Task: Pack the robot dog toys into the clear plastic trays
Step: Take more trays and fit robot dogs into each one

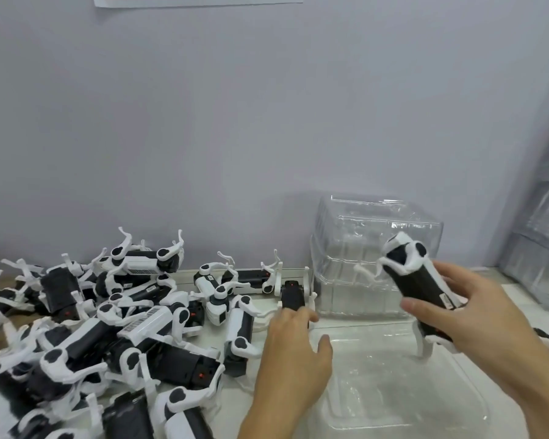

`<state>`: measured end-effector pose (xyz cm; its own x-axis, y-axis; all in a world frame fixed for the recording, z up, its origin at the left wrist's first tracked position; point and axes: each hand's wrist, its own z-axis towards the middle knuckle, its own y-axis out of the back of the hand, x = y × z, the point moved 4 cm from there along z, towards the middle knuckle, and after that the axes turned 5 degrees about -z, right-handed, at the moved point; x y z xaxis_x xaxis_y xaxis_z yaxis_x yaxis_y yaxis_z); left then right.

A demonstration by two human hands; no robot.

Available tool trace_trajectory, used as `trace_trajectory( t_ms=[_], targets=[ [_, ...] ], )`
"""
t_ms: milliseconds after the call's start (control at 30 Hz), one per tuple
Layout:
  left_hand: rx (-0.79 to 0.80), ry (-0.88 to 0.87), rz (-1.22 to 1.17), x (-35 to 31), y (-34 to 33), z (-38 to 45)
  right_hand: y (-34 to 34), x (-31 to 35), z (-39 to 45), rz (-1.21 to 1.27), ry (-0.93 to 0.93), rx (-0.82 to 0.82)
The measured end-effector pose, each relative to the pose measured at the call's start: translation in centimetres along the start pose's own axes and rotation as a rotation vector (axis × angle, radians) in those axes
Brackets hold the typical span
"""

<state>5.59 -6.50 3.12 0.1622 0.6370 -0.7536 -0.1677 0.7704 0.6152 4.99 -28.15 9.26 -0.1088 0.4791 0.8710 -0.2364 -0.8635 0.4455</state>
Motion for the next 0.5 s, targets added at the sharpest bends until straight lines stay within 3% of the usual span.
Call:
trace_trajectory(
  t_ms=[67,200,300,400,500],
  targets=[
    [0.037,0.022,0.011,0.3,-0.3,-0.1,-1.0,0.3,0.0,-0.052,0.022,0.071],
    [-0.091,0.026,-0.055,0.5,1.2,0.4,-3.7,1.5,0.2,-0.181,0.114,0.287],
    [-0.096,0.019,-0.084,0.6,1.7,0.6,-5.4,1.1,0.4,-0.332,0.130,0.411],
    [-0.078,0.008,-0.048,0.7,1.5,0.6,-5.9,0.1,0.2,-0.408,0.162,0.455],
    [-0.071,0.002,-0.084,0.9,1.4,0.8,-5.5,-0.7,0.0,-0.417,0.193,0.399]
  ],
)
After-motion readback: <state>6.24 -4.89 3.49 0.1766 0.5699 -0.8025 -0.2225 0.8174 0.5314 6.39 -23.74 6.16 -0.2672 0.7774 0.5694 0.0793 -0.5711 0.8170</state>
